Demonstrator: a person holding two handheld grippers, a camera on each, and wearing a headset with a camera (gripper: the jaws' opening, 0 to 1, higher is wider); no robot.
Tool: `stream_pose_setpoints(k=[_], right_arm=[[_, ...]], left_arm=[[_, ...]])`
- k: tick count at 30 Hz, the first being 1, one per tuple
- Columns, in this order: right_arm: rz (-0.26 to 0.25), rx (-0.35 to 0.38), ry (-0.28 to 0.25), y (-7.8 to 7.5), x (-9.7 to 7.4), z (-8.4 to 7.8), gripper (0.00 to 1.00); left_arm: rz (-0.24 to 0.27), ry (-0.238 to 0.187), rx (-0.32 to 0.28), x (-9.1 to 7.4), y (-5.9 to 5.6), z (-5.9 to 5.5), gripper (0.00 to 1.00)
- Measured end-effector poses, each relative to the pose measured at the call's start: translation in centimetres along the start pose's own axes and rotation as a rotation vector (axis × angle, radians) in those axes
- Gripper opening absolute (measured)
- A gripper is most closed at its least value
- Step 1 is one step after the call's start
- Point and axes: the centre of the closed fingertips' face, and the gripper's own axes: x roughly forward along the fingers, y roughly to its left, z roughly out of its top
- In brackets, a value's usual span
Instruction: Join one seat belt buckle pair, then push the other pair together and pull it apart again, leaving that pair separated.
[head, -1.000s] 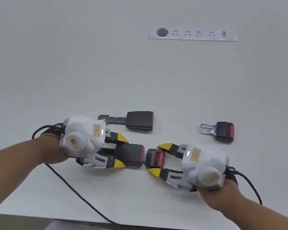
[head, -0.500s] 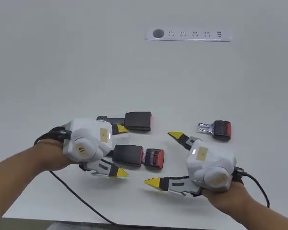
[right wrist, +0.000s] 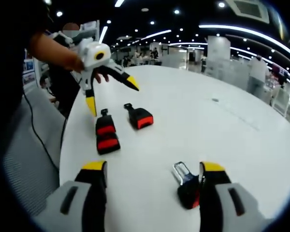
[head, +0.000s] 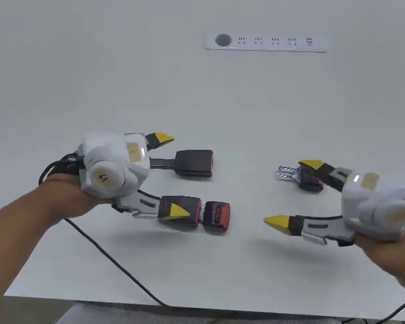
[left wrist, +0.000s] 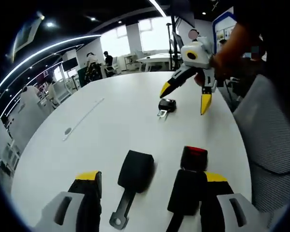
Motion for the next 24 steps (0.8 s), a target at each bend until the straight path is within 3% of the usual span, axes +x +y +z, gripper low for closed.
stream_pose_setpoints(k=[6,10,14,20,24], right_arm=[[0.021,-0.005,0.067,-3.6,-0.7,-1.9,0.78],[0.046,0.009,0.103,-4.7,-0.6,-3.4,0.74],[0.093,-0.019,0.153,-4.4,-0.4,-4.6,0.73],[0.136,-0.038,0.189,-4.4,-0.1,-5.1,0.7],[0.178,-0.088,0.208,-4.3,0.1,-5.2,0.64]], left_arm=[[-0.025,0.029,-0.013,1.5,1.6,-0.4,0.85],[-0.045,0.06,0.006,2.5,1.9,-1.0,0.82],[-0.047,0.088,0.028,3.6,2.5,-1.7,0.75],[-0.117,0.125,-0.024,4.7,2.0,-3.0,0.69],[-0.123,0.142,-0.027,5.1,2.2,-3.6,0.63]])
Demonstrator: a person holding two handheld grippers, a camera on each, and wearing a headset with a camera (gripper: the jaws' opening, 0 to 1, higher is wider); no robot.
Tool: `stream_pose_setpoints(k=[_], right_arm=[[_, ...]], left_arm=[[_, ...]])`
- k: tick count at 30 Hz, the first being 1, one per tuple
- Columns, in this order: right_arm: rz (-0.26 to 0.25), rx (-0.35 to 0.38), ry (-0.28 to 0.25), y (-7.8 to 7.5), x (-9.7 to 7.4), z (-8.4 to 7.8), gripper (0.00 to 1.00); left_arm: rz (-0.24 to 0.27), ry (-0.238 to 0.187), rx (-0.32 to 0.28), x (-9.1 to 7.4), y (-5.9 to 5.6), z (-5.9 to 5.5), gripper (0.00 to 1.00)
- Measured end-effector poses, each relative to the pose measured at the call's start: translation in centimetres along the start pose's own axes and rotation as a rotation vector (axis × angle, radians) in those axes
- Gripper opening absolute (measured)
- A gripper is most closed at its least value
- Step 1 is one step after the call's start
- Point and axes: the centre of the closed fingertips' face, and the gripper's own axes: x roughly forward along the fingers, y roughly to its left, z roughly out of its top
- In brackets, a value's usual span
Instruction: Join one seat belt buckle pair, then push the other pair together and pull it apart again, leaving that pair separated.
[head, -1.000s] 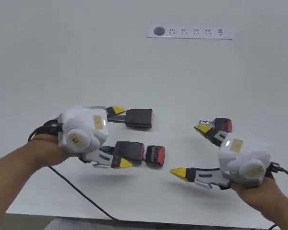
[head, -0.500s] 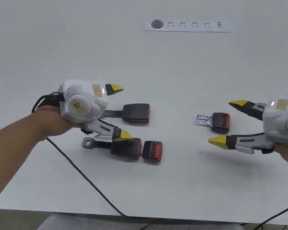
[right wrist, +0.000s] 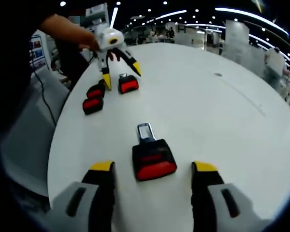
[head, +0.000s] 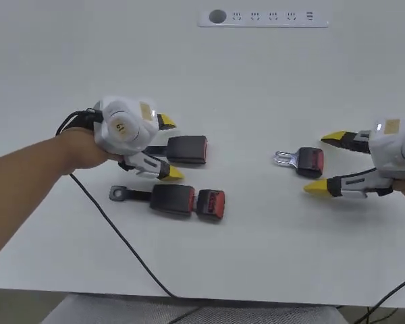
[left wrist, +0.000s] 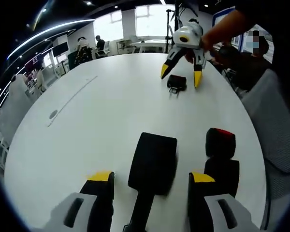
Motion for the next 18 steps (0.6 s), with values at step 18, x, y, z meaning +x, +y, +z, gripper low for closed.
stream_pose_setpoints(k=[18], right_arm=[[0.041,-0.146,-0.018,0.44,0.2,-0.39,0.36]], left_arm=[[-0.072,-0.01,0.052,0.71,0.33,0.54,0.36]])
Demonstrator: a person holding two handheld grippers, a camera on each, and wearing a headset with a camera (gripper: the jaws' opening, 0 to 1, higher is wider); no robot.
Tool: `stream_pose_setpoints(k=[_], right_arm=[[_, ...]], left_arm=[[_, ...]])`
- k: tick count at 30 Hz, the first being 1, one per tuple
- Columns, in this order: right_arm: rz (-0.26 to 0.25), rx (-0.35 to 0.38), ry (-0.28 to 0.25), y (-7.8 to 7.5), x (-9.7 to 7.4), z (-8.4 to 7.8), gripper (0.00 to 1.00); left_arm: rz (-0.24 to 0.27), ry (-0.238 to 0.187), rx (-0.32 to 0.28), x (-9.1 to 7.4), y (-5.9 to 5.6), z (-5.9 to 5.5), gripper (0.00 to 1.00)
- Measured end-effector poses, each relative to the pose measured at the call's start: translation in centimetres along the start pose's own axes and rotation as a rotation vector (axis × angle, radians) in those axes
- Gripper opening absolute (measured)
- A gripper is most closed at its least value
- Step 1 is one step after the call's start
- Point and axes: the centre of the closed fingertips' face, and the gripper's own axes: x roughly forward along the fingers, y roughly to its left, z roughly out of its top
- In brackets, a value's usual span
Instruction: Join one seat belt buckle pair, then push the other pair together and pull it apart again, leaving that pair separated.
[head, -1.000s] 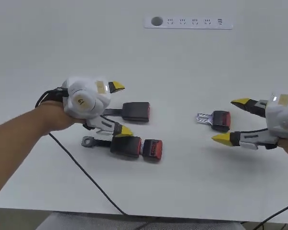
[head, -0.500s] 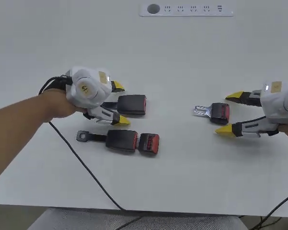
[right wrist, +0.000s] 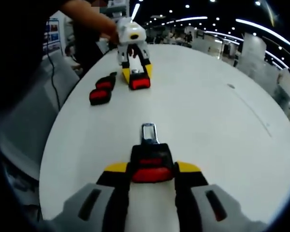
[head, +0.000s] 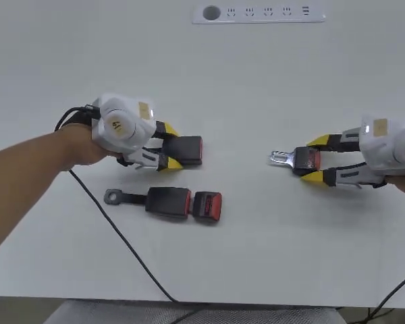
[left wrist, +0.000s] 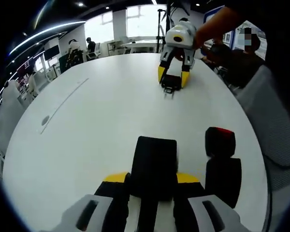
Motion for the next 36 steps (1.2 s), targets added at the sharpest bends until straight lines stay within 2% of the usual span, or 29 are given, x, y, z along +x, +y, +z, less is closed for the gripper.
stream_pose_setpoints(k=[9,13,24,36], right_arm=[[0.003,0.015,-0.043,-0.4,0.0,0.0,0.36],[0.002,0.024,-0.053,-0.5,0.1,0.1,0.36],[0.0,0.035,-0.07,-0.7,0.7,0.7,0.36],[0.014,0.035,-0.099,-0.5,2.6,2.9,0.36]], left_arm=[[-0.047,0.005,0.048,-0.1,0.2,-0.3,0.36],[-0.059,-0.005,0.049,0.0,0.3,-0.5,0.36],[-0.049,-0.032,0.028,0.1,0.1,-0.4,0.36],[-0.044,-0.052,0.02,0.2,-0.2,-0.3,0.36]])
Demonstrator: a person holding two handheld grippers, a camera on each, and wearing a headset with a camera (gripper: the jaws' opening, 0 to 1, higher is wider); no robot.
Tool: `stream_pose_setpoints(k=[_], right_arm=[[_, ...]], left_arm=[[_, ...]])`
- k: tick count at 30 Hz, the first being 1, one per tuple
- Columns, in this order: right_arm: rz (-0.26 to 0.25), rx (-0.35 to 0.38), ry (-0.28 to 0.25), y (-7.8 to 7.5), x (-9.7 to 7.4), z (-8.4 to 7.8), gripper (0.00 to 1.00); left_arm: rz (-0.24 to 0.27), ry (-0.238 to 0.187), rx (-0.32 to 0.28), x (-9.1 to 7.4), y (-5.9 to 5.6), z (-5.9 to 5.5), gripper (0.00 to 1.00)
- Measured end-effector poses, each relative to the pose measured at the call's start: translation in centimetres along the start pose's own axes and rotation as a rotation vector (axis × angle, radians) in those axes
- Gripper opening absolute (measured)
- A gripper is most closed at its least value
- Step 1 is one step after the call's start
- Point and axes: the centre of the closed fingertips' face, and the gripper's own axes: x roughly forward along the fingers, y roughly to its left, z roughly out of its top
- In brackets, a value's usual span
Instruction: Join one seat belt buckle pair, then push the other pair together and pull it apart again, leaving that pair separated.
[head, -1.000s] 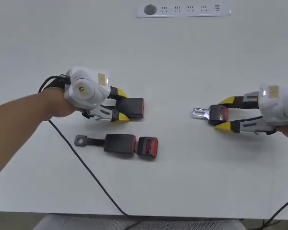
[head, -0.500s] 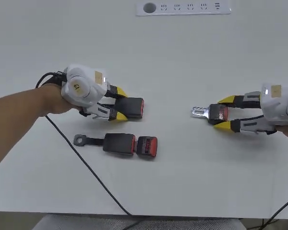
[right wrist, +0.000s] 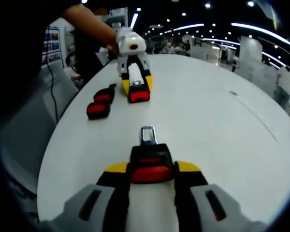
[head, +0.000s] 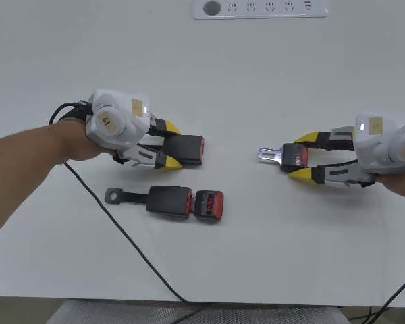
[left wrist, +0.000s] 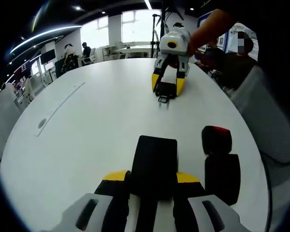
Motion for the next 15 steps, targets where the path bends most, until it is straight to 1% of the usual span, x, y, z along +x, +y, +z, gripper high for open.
stream_pose_setpoints(k=[3,7,12,15], right_arm=[[0.011,-0.001,-0.009,0.1,0.6,0.7,0.36],[0.02,-0.004,-0.006,0.1,1.5,1.6,0.36],[0.034,-0.028,-0.003,-0.1,2.6,2.7,0.36],[0.035,-0.027,-0.005,0.0,3.3,3.2,0.36]], left_arm=[[0.004,0.0,0.0,0.0,-0.1,0.1,0.36],[0.004,0.001,0.0,0.1,-0.1,0.1,0.36],[0.004,0.001,0.001,0.1,-0.3,0.1,0.36],[0.005,0.001,-0.001,0.1,-0.3,0.1,0.36]])
